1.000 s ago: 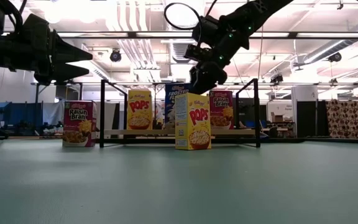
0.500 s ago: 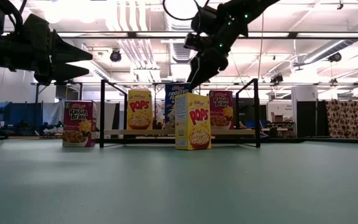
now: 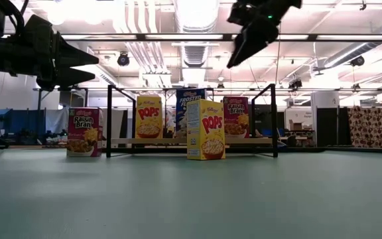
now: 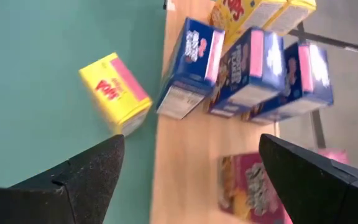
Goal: Stack cereal on shelf
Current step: Put the yellow cereal box on the shelf aligned with the other yellow cereal boxes
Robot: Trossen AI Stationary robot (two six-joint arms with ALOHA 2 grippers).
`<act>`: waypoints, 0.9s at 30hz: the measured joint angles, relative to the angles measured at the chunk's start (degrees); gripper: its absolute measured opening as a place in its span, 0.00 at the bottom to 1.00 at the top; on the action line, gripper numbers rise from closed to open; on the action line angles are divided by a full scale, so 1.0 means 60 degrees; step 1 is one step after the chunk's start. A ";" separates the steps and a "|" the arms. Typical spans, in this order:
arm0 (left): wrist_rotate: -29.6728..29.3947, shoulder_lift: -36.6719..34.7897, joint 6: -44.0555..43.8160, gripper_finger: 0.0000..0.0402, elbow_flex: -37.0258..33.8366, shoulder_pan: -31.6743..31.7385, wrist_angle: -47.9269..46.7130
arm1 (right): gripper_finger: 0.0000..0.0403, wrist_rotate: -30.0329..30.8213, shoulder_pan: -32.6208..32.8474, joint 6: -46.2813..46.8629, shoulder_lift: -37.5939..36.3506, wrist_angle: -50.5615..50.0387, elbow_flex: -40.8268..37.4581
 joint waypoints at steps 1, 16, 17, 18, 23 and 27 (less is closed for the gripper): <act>0.0002 0.0000 0.0000 1.00 0.0000 0.0000 -0.0002 | 0.90 0.0003 0.0026 0.0200 -0.0242 0.0113 -0.0285; 0.0002 0.0000 0.0000 1.00 0.0000 -0.0003 0.0001 | 0.90 -0.0593 0.0888 0.1768 -0.4285 0.5387 -0.5870; -0.0001 0.0000 0.0000 1.00 0.0000 -0.0002 0.0000 | 0.90 -0.0591 0.0920 0.1977 -0.4498 0.5692 -0.6167; -0.0001 0.0000 0.0000 1.00 0.0000 -0.0001 0.0001 | 0.90 -0.0594 0.0960 0.2137 -0.4683 0.5965 -0.6452; 0.0001 0.0000 0.0000 1.00 0.0000 -0.0003 -0.0001 | 0.90 -0.0607 0.1198 0.2735 -0.5458 0.7145 -0.7648; 0.0002 0.0000 0.0000 1.00 0.0000 -0.0003 -0.0002 | 0.90 -0.0699 0.1420 0.2968 -0.6205 0.7744 -0.8445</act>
